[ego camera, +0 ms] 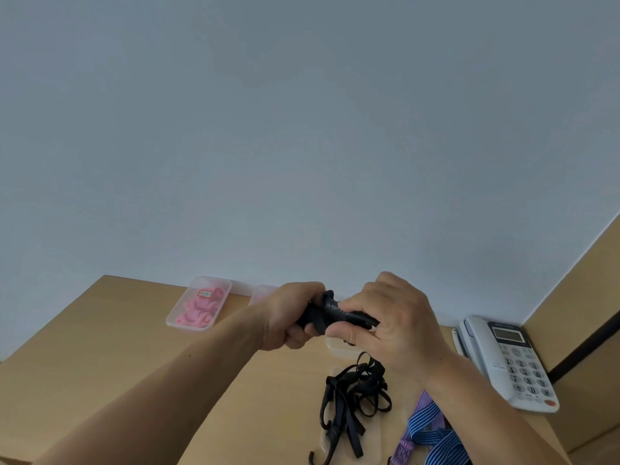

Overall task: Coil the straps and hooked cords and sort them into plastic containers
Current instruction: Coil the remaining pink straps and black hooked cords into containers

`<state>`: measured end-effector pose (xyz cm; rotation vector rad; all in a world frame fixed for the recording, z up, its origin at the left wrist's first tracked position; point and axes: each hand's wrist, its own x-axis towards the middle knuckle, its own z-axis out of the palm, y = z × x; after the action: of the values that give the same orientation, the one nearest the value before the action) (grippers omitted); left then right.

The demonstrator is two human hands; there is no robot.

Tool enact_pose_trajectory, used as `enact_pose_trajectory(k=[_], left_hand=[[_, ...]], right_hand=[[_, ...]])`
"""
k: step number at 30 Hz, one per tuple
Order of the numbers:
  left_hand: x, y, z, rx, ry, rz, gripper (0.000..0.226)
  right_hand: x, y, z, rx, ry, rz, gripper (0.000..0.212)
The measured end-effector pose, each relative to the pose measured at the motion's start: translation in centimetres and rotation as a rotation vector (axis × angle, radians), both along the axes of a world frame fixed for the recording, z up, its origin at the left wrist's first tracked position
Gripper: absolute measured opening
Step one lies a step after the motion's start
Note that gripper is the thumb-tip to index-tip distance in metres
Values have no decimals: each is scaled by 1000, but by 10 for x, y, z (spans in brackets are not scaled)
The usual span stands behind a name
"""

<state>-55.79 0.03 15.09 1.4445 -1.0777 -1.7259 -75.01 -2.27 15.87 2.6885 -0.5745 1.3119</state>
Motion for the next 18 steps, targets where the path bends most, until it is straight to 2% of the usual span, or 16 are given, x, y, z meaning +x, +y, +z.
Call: enact_pose_trajectory(k=[1,3,5,7,9,12,15,18], left_hand=[[-1,-1,0,5,27,-28,32],[-3,-1,1,10,97,-52,31],[-6,-1,0,4,33,-100,36],[-10,1,-3,15,-79,-165,47],[-16,3,-7,16,-123,-164,53],[-23,3,-10,-22,-64,-111,57],[-23,6,-11,-55,6,-217,45],[-18,8,-13,-86,-4,-247,39]], right_hand=[[1,1,-2,53,-25,10,38],[4,7,-7,361,-98,68,31],[4,12,-11,723,-125,111,29],[1,12,-14,933,-121,114,41],[0,10,-15,1002,-147,80,42],[4,11,-13,1031,-191,19,40],[3,8,-12,1218,-307,61,42],[3,8,-14,1306,-205,27,51]])
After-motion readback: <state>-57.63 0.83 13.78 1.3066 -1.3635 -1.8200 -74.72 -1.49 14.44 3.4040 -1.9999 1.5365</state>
